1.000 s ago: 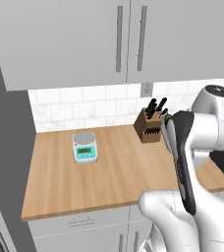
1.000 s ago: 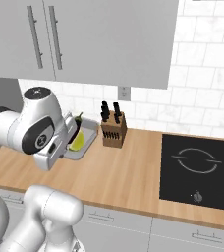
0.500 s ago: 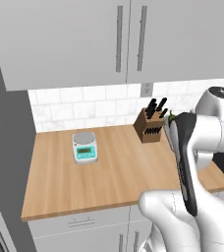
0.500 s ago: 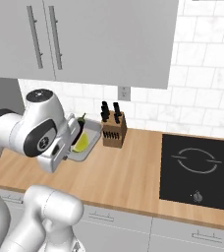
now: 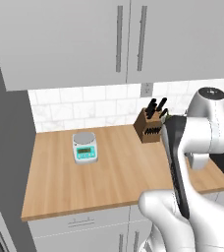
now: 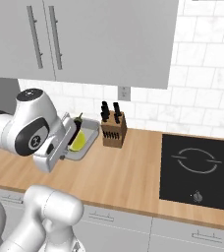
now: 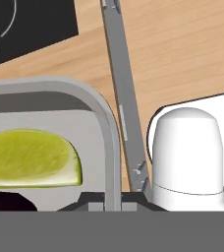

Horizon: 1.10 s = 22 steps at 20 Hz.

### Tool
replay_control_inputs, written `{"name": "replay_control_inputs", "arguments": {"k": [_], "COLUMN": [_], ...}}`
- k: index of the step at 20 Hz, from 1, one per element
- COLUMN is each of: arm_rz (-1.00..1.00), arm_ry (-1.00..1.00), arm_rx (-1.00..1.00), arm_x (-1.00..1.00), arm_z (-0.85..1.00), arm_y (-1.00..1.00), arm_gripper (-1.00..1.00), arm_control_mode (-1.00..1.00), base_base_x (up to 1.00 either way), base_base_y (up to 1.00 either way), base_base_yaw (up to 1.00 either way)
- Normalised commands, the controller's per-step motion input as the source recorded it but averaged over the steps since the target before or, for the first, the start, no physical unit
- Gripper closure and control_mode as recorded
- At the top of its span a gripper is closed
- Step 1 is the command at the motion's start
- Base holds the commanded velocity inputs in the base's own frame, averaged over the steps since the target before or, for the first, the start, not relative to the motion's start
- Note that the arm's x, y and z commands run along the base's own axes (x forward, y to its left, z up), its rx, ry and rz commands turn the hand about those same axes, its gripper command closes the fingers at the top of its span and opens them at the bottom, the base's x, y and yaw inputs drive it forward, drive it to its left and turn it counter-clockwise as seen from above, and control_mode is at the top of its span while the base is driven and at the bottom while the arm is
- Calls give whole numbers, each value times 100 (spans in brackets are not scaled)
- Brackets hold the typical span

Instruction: Take the meat container that has the shrimp and place it on the second highest rack of the freezer. Then take the vegetable container that has the lemon wedge and eggplant and place it on the highest rack of the freezer.

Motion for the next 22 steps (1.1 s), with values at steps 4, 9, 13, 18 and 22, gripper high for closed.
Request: {"name": "replay_control_inputs", "arguments": {"k": [4, 9, 13, 18, 22], "arm_rz": [0, 0, 0, 0, 0], "arm_ry": [0, 0, 0, 0, 0], "arm_rx": [0, 0, 0, 0, 0], "arm_x": [0, 0, 0, 0, 0], "arm_z": [0, 0, 0, 0, 0], "arm_y": [0, 0, 0, 0, 0], "arm_gripper": [100, 100, 100, 100, 100], "arm_control_mode": [100, 100, 100, 100, 100], "base_base_x": [-1, -79, -100, -85, -69], "base_base_y": [0, 0, -3, 2, 43], "base_base_yaw": [0, 19, 36, 67, 89]}}
